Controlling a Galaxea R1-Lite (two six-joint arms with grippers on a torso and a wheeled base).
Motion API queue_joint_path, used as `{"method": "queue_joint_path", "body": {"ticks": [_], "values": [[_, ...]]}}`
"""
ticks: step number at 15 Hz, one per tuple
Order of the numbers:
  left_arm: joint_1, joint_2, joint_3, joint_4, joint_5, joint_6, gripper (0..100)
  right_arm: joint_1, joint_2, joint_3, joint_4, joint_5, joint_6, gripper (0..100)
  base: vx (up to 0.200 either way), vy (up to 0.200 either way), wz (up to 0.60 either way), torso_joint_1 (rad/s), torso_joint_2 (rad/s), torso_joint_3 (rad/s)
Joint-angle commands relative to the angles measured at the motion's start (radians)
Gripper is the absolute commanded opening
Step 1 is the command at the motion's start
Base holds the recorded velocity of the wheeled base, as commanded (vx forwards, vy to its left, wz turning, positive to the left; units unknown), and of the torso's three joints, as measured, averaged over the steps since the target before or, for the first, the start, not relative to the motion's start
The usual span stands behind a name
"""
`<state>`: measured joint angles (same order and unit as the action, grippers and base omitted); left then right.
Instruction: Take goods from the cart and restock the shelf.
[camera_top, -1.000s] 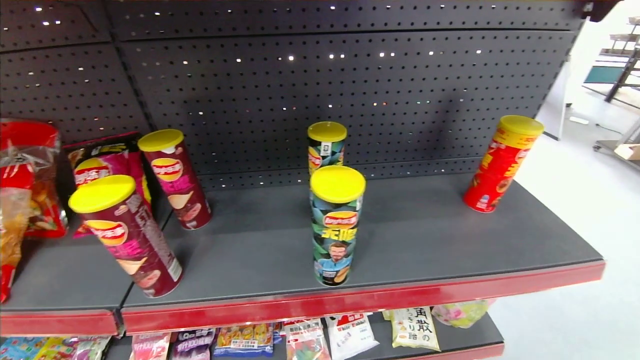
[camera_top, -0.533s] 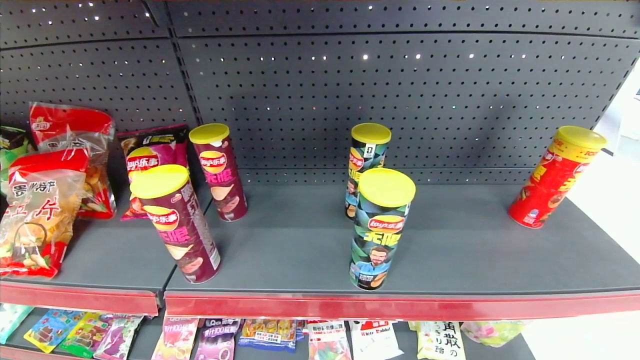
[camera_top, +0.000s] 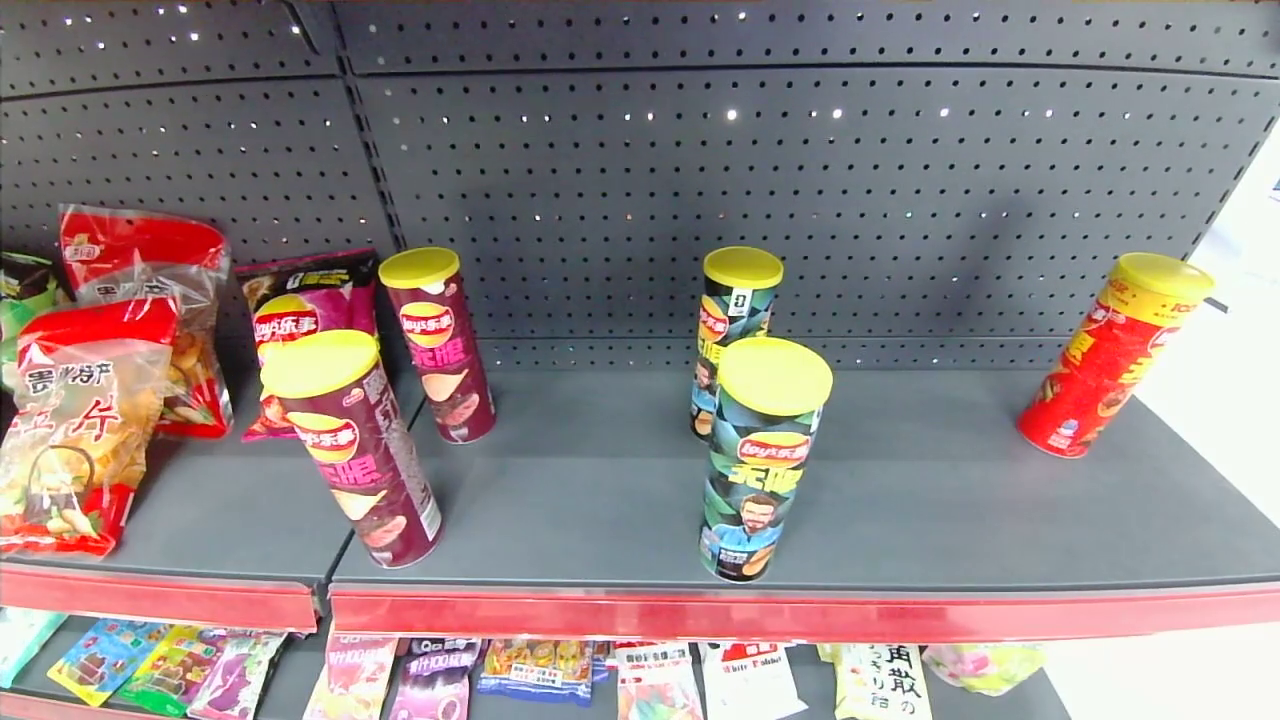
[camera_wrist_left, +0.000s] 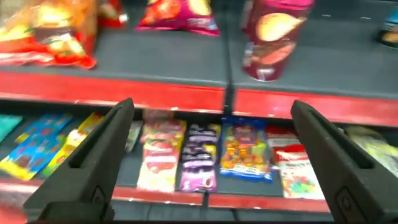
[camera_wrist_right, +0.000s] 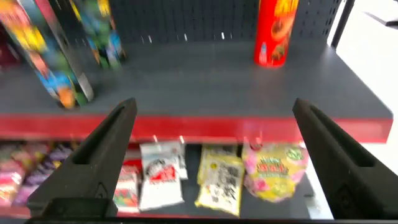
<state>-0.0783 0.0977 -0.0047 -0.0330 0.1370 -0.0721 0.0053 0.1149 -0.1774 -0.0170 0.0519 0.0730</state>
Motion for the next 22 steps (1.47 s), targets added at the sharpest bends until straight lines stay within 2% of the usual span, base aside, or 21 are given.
{"method": "queue_joint_path", "body": {"ticks": [1,2,3,4,6,8,10,11,15,18,22], "values": [[0.032,-0.026,0.003,-0.007,-0.048,0.014,100,0.005,0.419,-0.292,-0.001,0.003,-0.007,100,0.0,0.0,0.0,0.0,0.0,0.0],[0.032,-0.022,0.005,-0.016,-0.097,0.045,100,0.004,0.519,-0.292,-0.012,0.003,-0.087,100,0.0,0.0,0.0,0.0,0.0,0.0],[0.032,-0.022,0.005,-0.007,-0.108,0.055,100,0.008,0.617,-0.297,-0.012,0.008,-0.122,100,0.0,0.0,0.0,0.0,0.0,0.0],[0.035,-0.029,0.0,0.047,-0.109,0.068,100,0.036,0.727,-0.303,-0.021,0.009,-0.134,100,0.0,0.0,0.0,0.0,0.0,0.0],[0.035,-0.029,0.002,0.041,-0.109,0.071,100,0.151,0.891,-0.292,-0.109,0.003,-0.128,100,0.0,0.0,0.0,0.0,0.0,0.0],[0.035,-0.029,0.003,0.035,-0.109,0.069,100,0.193,1.016,-0.27,-0.21,-0.003,-0.134,100,0.0,0.0,0.0,0.0,0.0,0.0],[0.037,-0.029,0.003,0.035,-0.111,0.072,100,0.266,1.148,-0.264,-0.308,-0.044,-0.134,100,0.0,0.0,0.0,0.0,0.0,0.0],[0.037,-0.029,0.003,0.035,-0.112,0.077,100,0.303,1.229,-0.252,-0.357,-0.096,-0.13,100,0.0,0.0,0.0,0.0,0.0,0.0],[0.037,-0.029,0.003,0.035,-0.112,0.077,100,0.387,1.341,-0.301,-0.37,-0.115,-0.128,100,0.0,0.0,0.0,0.0,0.0,0.0],[0.037,-0.029,0.003,0.035,-0.112,0.077,100,0.459,1.402,-0.326,-0.379,-0.17,-0.127,100,0.0,0.0,0.0,0.0,0.0,0.0],[0.037,-0.03,0.003,0.035,-0.111,0.077,100,0.492,1.482,-0.381,-0.382,-0.213,-0.125,100,0.0,0.0,0.0,0.0,0.0,0.0]]}}
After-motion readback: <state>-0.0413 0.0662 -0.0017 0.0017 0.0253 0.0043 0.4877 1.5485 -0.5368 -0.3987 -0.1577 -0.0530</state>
